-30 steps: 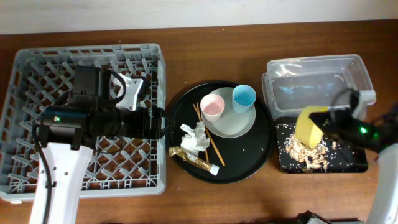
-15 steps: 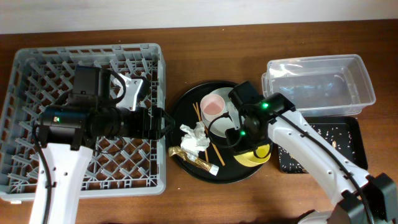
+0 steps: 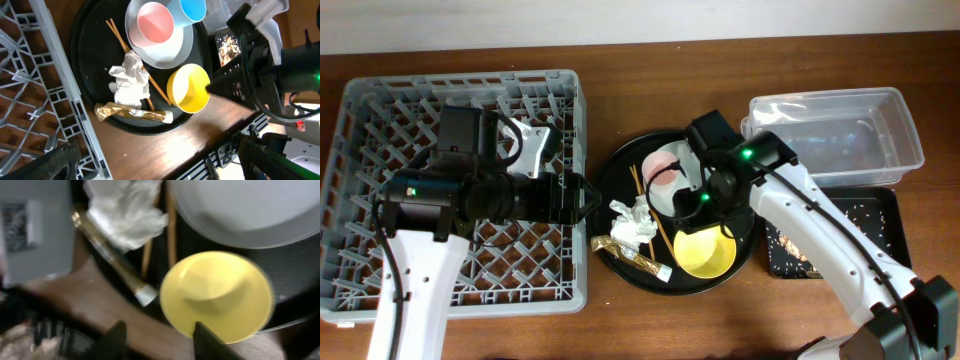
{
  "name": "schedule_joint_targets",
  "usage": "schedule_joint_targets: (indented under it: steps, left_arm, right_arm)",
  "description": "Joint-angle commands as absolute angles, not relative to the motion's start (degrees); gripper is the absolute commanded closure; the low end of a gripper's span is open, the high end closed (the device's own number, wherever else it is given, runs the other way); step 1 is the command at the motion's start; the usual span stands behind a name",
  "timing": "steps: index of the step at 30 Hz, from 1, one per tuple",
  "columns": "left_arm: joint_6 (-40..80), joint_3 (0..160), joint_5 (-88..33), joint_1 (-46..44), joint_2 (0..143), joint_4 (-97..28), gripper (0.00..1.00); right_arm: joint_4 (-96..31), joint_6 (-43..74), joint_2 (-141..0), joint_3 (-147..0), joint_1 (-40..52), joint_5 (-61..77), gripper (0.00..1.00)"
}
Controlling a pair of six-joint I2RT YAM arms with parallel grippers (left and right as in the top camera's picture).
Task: Sort waste into correct bins and load items into the dishwasher rack
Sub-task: 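Grasp the white tissue with the right gripper and drop it in clear bin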
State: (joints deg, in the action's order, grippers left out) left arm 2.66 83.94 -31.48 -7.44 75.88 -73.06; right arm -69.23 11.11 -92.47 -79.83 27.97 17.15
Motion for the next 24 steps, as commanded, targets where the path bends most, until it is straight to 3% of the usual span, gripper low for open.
schedule_joint_targets:
  steps: [1, 6, 10, 12, 17, 20, 23, 24]
  left_arm:
    - [2.35, 84.14, -31.64, -7.46, 75.70, -72.97, 0.01]
    - [2.39, 84.60, -28.38, -6.70, 75.46, -69.80, 0.01]
    - [9.80, 84.60, -17.69, 6.96, 73.47, -72.73, 0.01]
    - [9.78, 84.58, -16.19, 11.00, 73.54, -75.61, 0.01]
    - [9.78, 84.53, -16.03, 11.42, 73.54, -75.75, 0.01]
    - [9.78, 84.53, -16.03, 11.42, 73.54, -75.77, 0.01]
    - [9.78, 84.53, -16.03, 11.42, 73.54, -75.75, 0.01]
    - [9.78, 84.53, -16.03, 11.42, 73.54, -75.77, 0.01]
  right_arm:
    - [-70.08, 9.52, -91.66, -79.55, 30.68, 22.28, 0.47]
    - [-62.30, 13.69, -92.42, -79.50, 39.90, 13.43, 0.41]
    - [-55.46, 18.22, -93.01, -79.05, 45.74, 2.74, 0.37]
    - [-54.00, 22.44, -95.22, -78.28, 46.17, -0.58, 0.36]
    - [-48.80, 23.07, -108.27, -77.67, 46.17, -0.82, 0.36]
    - [-46.63, 23.05, -111.31, -77.65, 46.17, -0.73, 0.45]
    - [-43.66, 23.07, -111.33, -76.27, 46.17, -0.71, 0.46]
    - [-43.00, 23.07, -111.33, -75.61, 46.17, -0.71, 0.53]
